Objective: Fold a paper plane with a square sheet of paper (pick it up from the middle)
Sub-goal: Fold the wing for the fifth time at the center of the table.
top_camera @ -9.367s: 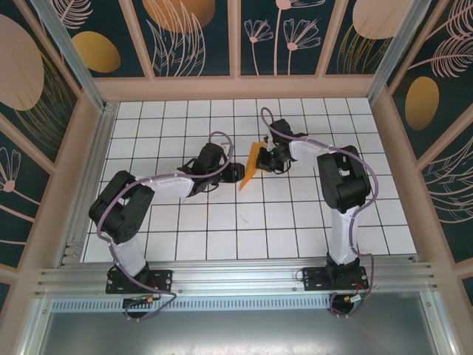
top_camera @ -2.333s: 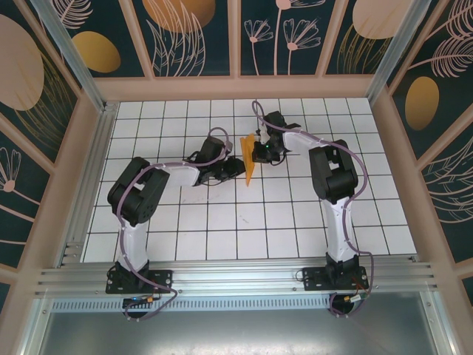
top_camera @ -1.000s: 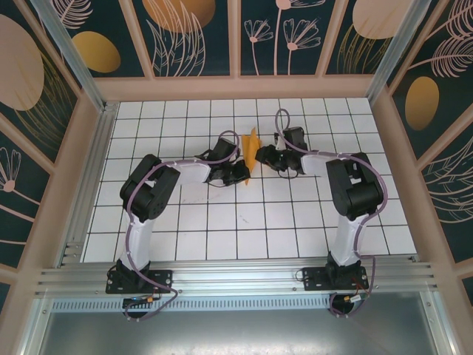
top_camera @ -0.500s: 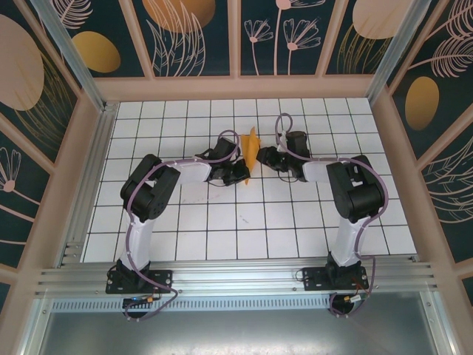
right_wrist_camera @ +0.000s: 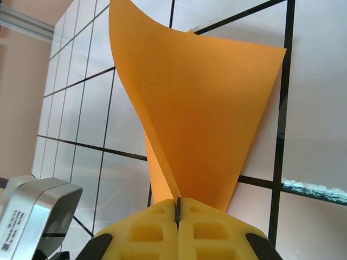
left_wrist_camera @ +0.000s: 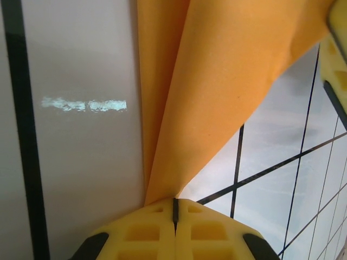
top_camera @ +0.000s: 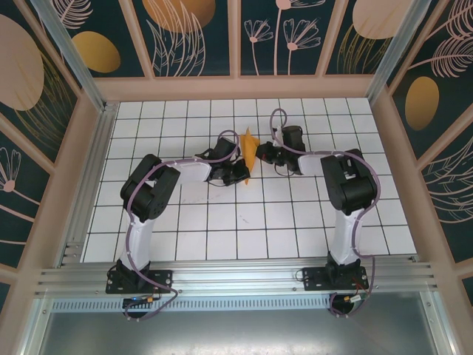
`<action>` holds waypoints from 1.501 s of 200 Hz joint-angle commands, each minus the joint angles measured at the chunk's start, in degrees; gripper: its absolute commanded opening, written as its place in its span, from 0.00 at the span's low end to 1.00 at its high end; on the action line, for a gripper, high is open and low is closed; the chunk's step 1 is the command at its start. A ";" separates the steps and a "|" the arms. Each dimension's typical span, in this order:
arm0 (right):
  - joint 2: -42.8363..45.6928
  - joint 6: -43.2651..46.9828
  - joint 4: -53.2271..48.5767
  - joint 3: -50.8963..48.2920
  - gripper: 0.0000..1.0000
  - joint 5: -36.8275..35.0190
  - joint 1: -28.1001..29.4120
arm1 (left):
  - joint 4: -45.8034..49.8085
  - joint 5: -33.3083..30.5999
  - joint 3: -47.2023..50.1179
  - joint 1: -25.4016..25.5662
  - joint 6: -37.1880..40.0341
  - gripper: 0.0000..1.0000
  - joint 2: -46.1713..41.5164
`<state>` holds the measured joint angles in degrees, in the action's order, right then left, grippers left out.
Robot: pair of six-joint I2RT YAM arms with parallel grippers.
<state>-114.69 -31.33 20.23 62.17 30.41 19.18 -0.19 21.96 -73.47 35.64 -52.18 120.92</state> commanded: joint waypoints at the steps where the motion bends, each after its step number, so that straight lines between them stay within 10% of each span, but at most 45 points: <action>1: -1.72 2.39 -1.62 3.29 0.01 -0.76 0.09 | 5.34 -1.76 0.44 -0.09 0.72 0.06 2.97; 215: -12.25 8.26 -21.63 16.04 0.00 -9.25 1.11 | -4.19 -0.96 -3.48 -1.87 -0.32 0.17 -3.26; 300: -12.66 8.96 -22.31 16.19 0.00 -9.47 1.13 | 2.39 -5.56 -14.27 -2.24 0.48 0.10 7.06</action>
<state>-124.09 -23.86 2.00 77.80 24.93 20.36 -1.87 17.91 -85.54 33.39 -52.56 124.68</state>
